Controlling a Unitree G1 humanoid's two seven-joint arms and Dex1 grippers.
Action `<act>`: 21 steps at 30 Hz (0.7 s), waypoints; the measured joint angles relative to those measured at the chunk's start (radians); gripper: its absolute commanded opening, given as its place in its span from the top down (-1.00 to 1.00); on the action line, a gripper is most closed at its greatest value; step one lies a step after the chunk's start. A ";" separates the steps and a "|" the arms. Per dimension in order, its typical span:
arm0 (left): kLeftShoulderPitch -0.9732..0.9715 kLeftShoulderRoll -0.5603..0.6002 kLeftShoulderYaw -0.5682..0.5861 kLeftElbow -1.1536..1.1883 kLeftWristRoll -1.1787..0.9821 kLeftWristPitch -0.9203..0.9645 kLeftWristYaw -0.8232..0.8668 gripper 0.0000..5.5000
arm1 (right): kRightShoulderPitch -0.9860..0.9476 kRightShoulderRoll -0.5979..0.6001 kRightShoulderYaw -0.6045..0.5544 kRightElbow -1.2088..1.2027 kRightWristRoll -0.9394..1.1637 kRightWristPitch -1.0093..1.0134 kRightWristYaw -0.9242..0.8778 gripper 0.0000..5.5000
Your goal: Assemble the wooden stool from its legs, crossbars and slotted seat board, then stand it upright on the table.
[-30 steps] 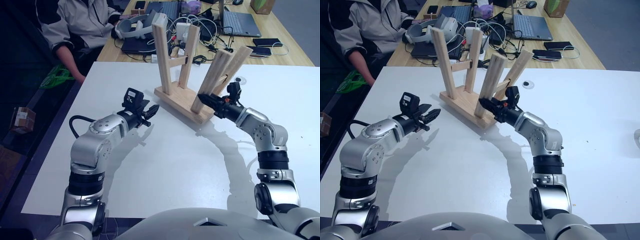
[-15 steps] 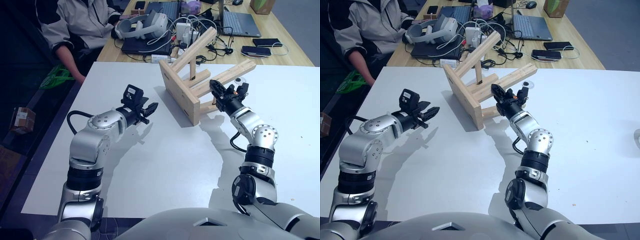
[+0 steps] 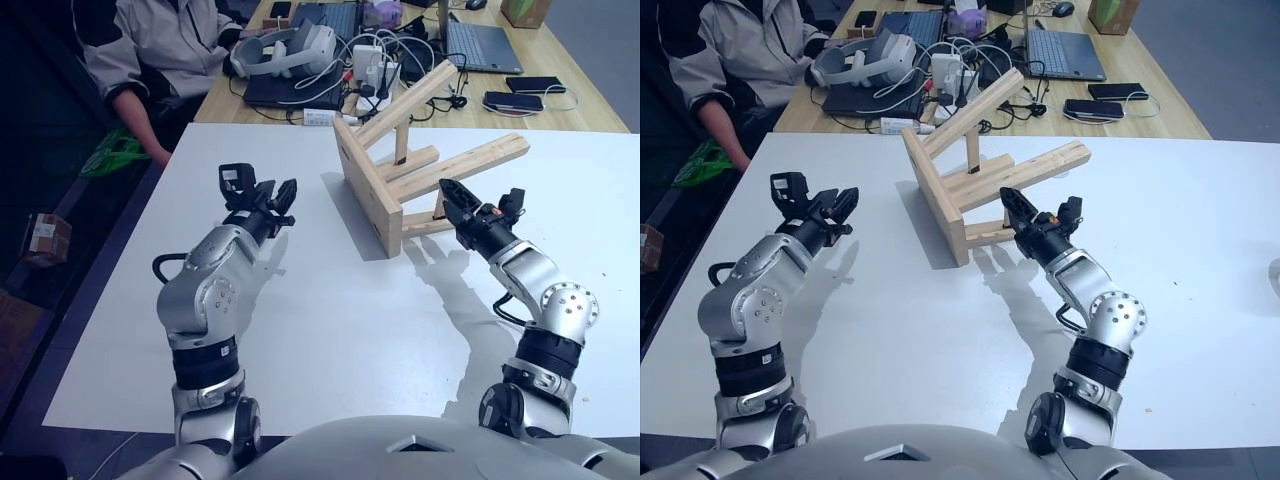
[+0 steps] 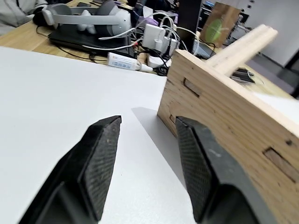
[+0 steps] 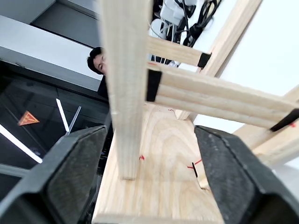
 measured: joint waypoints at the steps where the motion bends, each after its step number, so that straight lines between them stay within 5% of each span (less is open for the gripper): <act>1: 0.008 -0.024 -0.004 -0.008 0.002 -0.010 0.017 0.23 | 0.008 -0.014 0.012 -0.045 0.007 0.006 0.000 -0.30; 4: 0.040 -0.067 -0.017 -0.035 0.014 -0.049 0.058 0.23 | 0.072 -0.142 0.122 -0.201 -0.099 -0.009 0.065 -0.30; 8: 0.083 -0.092 -0.041 -0.041 0.034 -0.079 0.078 0.23 | 0.110 -0.475 0.415 -0.322 -0.568 -0.285 0.247 -0.30; 12: 0.084 -0.100 -0.051 -0.040 0.034 -0.085 0.077 0.23 | 0.099 -0.652 0.630 -0.272 -1.030 -0.621 0.281 -0.30; 21: 0.065 -0.105 -0.086 -0.014 0.070 -0.116 0.097 0.23 | -0.170 -0.772 1.121 0.161 -1.949 -1.295 0.273 -0.30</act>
